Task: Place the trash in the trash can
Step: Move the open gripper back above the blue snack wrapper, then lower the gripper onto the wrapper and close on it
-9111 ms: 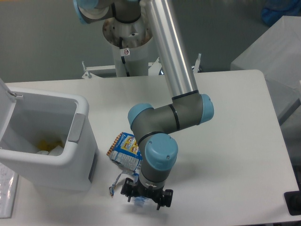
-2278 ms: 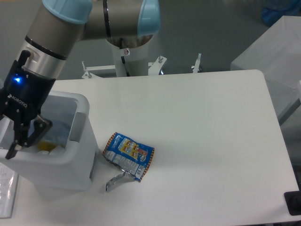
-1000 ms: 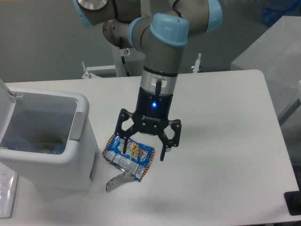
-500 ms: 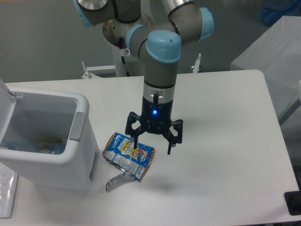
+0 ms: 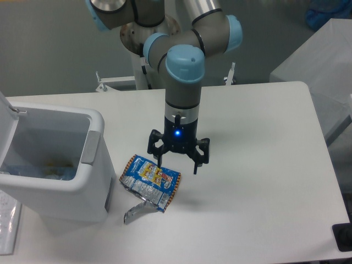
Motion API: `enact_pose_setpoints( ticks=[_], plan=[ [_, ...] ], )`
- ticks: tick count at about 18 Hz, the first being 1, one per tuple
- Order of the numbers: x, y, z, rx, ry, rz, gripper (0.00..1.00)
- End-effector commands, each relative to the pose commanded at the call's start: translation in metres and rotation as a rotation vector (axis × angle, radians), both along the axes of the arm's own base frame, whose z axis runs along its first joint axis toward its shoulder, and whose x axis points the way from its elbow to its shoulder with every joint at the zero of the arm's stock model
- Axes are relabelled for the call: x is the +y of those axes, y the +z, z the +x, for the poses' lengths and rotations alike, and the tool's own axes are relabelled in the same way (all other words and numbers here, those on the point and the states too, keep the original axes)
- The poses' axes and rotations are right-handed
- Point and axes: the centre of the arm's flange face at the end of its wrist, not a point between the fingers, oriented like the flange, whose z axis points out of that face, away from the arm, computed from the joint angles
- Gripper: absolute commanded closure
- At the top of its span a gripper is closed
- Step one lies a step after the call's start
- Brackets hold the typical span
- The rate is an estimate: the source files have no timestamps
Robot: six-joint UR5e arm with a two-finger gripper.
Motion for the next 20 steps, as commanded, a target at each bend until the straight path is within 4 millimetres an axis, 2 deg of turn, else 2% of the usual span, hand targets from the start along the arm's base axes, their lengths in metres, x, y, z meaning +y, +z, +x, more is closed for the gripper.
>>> enact_pose_setpoints(
  ticks=[2, 4, 5, 7, 9, 11, 15, 20],
  plan=[
    [0.002, -0.020, 0.016, -0.012, -0.018, -0.051, 0.00],
    [0.003, -0.035, 0.016, -0.023, -0.020, -0.076, 0.00],
    [0.010, -0.042, 0.016, -0.028, -0.034, -0.082, 0.00],
    [0.034, -0.048, 0.004, -0.014, -0.075, -0.082, 0.00],
    [0.067, -0.057, 0.009, 0.012, -0.184, -0.083, 0.00],
    [0.083, -0.064, -0.002, 0.034, -0.267, -0.084, 0.00],
    [0.091, -0.075, -0.004, 0.072, -0.441, -0.100, 0.00],
    [0.105, -0.090, -0.002, 0.072, -0.528, -0.091, 0.00]
  ],
)
